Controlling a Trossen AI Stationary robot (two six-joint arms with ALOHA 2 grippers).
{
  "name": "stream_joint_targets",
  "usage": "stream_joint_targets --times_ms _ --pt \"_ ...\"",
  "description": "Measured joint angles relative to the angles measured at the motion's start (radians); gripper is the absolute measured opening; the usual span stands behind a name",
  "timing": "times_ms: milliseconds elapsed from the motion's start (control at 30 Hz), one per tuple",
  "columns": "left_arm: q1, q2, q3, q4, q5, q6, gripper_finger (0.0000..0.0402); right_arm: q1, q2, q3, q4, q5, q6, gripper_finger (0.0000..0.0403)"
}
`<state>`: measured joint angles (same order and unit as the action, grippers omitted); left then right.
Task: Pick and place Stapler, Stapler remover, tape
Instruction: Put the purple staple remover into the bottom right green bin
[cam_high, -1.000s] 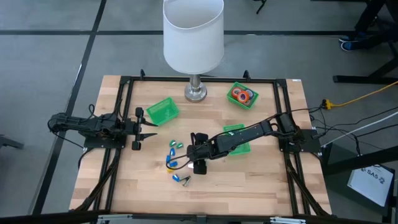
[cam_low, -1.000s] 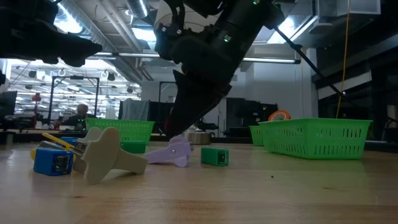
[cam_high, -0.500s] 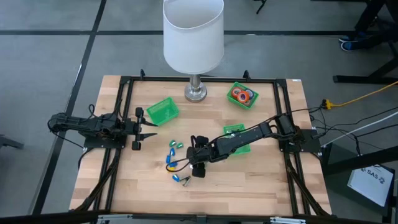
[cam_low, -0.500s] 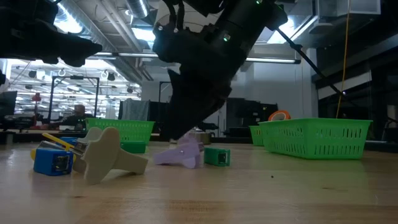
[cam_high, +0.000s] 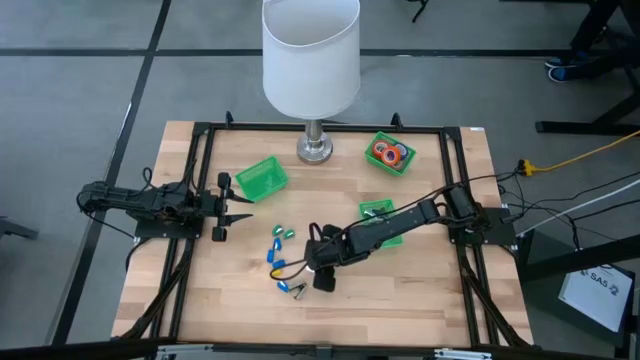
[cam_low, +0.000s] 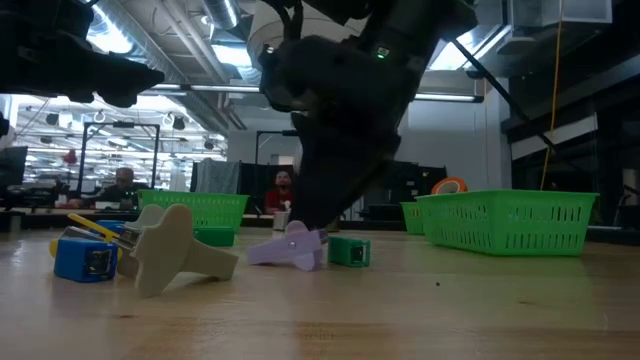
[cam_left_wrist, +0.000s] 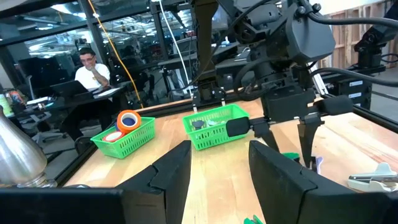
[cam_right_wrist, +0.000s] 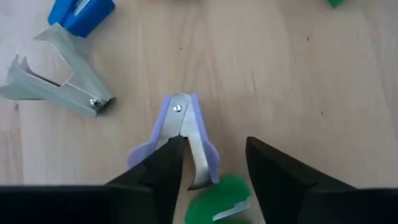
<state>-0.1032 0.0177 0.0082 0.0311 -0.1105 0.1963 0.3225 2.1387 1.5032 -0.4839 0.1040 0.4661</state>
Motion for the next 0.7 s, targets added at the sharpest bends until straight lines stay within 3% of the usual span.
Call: stream_joint_targets --times_ms 367,700 --pt "0.000 0.000 0.000 0.000 0.000 0.000 0.0157 0.001 -0.003 0.001 -0.019 -0.003 -0.050 0.0025" --pt "0.000 0.000 0.000 0.000 0.000 0.000 0.0157 0.003 -0.015 0.001 -0.009 -0.020 -0.125 0.0044"
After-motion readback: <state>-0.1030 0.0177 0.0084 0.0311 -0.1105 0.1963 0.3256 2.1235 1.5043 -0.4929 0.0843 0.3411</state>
